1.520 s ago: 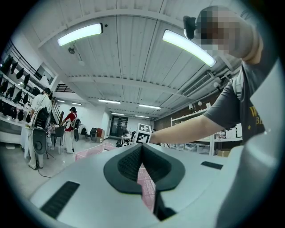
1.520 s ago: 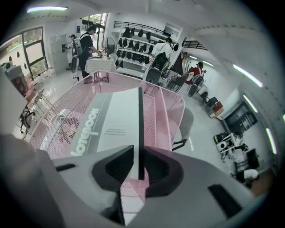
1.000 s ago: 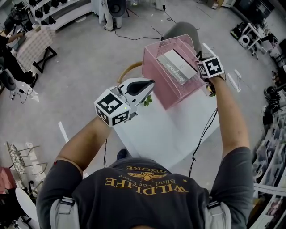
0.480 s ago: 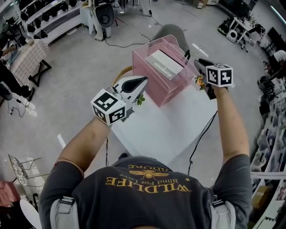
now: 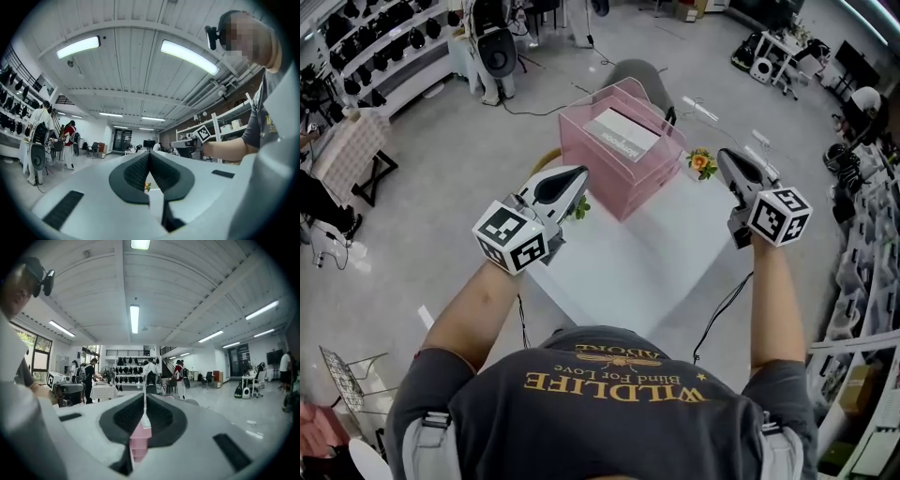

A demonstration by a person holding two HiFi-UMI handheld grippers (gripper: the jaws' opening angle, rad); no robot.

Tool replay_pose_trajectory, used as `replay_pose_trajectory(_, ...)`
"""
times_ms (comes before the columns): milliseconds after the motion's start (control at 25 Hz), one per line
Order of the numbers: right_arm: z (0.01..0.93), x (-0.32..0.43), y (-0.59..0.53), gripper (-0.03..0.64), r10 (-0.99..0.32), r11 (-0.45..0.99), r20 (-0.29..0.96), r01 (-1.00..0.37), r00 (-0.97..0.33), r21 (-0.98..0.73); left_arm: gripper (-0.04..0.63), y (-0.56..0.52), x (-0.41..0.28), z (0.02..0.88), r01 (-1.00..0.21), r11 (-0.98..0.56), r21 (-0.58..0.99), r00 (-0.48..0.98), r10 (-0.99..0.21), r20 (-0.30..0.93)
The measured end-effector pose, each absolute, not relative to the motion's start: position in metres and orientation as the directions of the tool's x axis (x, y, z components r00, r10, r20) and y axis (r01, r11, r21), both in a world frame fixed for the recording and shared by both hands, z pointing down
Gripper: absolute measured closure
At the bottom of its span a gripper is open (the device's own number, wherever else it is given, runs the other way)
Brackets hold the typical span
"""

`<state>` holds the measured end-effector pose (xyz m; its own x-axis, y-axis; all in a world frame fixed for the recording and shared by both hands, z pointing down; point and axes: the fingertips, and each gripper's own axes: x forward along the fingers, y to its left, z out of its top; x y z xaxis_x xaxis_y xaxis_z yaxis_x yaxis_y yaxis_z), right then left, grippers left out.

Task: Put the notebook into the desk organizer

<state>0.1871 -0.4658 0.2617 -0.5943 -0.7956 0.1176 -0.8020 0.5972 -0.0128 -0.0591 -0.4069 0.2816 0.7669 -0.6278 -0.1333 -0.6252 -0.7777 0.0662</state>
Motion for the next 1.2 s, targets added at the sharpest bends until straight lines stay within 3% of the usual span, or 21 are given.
replay_pose_trajectory(400,0.297,0.191,-0.359,0.615,-0.827,0.561,0.003,-0.825,-0.562,-0.069,0.594,-0.358,-0.049,0.277,-0.606,-0.794,0.054,0.781,-0.606,-0.149)
replay_pose_trajectory(1200,0.319,0.206,-0.316,0.617,-0.849,0.527,0.049,-0.85,-0.526,-0.008,0.594,-0.325,-0.07,0.302,-0.63,-0.767,0.118,0.755,-0.641,-0.138)
